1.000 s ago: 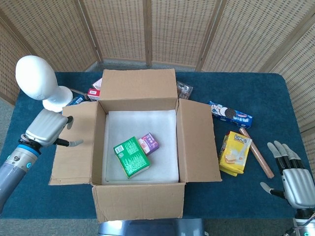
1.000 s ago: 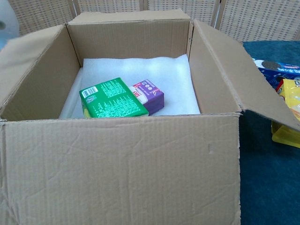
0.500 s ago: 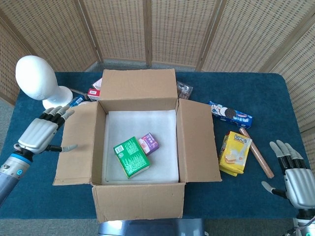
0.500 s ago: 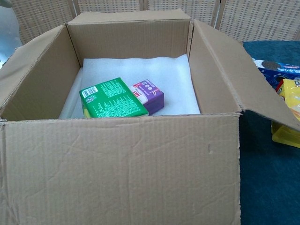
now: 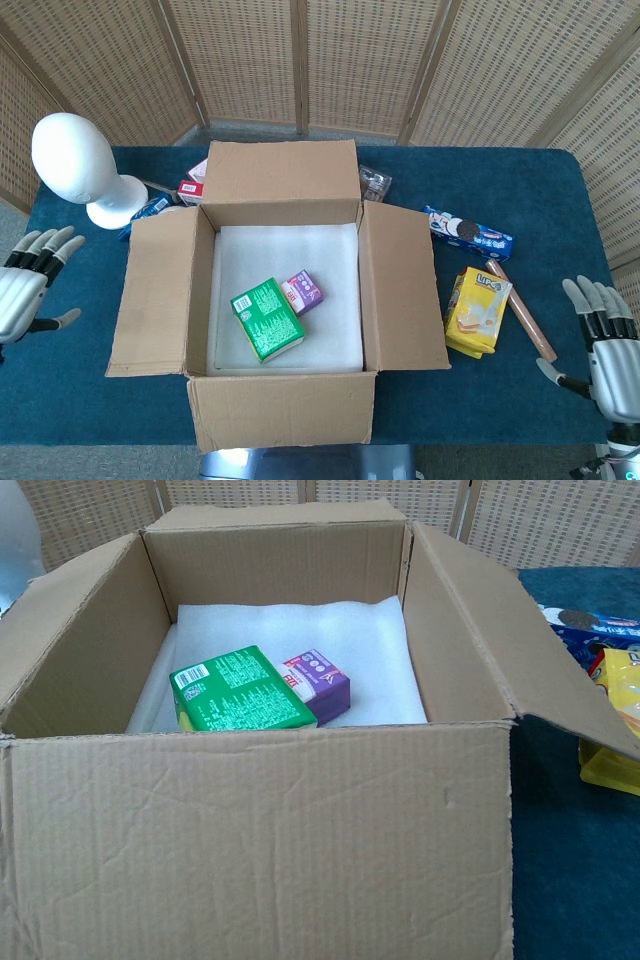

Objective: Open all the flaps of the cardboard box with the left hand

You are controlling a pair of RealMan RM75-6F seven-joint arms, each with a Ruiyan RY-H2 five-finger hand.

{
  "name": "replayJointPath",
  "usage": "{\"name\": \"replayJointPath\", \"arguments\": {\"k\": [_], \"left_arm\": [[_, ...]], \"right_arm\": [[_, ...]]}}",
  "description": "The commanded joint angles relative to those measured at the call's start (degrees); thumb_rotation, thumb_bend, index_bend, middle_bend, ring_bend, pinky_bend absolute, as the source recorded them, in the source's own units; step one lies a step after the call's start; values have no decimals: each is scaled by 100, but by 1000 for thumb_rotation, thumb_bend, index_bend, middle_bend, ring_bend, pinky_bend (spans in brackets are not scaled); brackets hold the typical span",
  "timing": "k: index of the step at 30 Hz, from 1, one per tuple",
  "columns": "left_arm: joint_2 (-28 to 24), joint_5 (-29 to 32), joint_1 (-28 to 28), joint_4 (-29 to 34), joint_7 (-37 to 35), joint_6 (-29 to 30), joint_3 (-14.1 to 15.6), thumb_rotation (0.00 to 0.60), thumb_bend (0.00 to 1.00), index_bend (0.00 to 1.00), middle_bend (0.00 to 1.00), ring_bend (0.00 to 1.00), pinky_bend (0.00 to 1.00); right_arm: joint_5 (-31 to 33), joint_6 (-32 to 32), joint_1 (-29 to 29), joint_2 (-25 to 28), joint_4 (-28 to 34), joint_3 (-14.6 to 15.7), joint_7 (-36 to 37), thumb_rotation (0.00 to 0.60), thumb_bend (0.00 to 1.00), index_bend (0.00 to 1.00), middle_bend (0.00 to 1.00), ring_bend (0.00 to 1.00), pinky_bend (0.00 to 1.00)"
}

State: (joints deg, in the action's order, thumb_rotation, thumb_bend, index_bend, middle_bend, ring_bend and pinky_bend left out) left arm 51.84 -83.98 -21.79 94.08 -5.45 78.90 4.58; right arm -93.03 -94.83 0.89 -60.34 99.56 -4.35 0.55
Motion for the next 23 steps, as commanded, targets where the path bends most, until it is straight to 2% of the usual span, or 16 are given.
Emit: {"name": "replayJointPath", "arguments": {"k": [1,10,23], "left_arm": [[175,-97,261,-144,-27,318,10,600,0,0,0,0,0],[732,-171,951,-377,-19,1110,-47,600,0,0,0,0,0],[996,-203,1275,-748,289,1241,-146,600,0,0,0,0,0]], "right_arm": [[-2,-47,-15,-48,-50,-31,-1,600,0,0,0,0,27],[72,-22,11,-84,-93,-88,-12,600,0,0,0,0,26],[275,335,193,-205,-211,-146,-54,600,0,0,0,0,25]]}}
